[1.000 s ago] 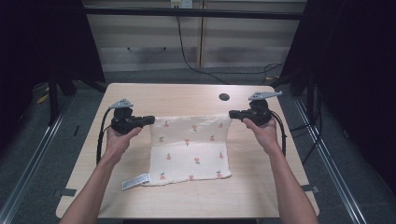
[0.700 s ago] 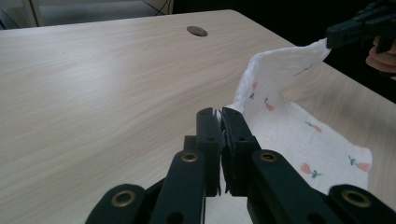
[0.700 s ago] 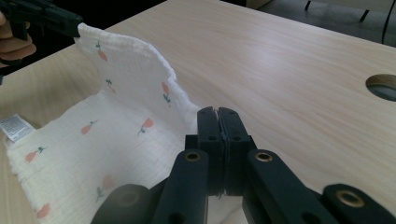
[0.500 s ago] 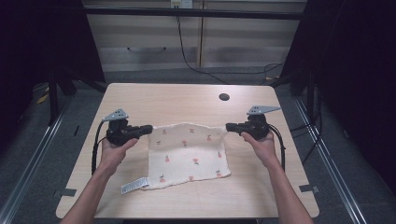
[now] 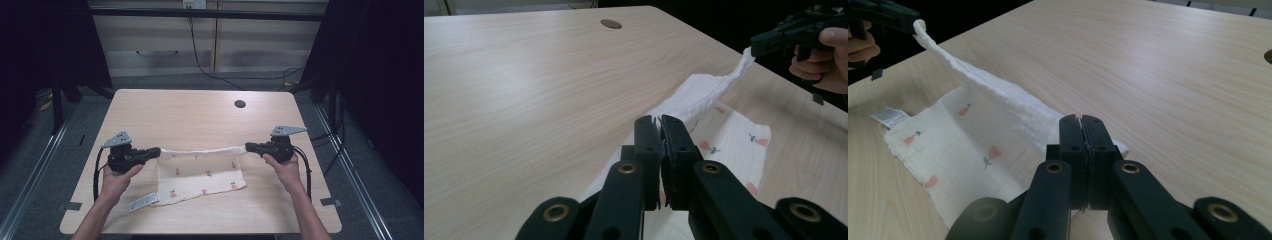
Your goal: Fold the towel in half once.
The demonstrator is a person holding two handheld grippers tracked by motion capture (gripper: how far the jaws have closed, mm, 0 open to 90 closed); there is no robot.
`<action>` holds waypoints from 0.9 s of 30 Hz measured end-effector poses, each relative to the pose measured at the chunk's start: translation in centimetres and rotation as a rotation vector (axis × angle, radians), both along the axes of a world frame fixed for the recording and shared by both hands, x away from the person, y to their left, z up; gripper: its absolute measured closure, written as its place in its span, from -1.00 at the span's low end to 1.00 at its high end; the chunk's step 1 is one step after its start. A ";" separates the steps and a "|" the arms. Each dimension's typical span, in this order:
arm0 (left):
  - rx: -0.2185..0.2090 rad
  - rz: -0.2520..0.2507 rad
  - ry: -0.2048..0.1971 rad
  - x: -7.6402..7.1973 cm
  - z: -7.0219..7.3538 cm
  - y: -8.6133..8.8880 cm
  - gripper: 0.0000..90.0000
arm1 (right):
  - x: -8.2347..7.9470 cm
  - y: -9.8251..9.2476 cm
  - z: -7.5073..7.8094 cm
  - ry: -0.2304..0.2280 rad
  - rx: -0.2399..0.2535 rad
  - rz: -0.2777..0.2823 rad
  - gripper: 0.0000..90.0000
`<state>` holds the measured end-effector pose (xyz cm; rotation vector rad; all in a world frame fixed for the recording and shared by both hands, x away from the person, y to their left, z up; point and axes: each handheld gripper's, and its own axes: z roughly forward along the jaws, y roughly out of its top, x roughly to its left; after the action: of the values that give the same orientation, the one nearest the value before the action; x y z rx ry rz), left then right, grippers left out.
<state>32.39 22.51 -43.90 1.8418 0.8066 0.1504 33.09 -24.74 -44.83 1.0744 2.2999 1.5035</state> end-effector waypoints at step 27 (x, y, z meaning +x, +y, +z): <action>0.155 -0.095 0.085 -5.0 -4.2 -0.7 0.92 | -4.2 0.4 -2.9 0.126 -0.109 0.066 0.98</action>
<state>27.42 21.83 -48.12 2.0404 0.7825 0.0761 28.85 -24.36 -47.76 1.1028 2.4936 1.3512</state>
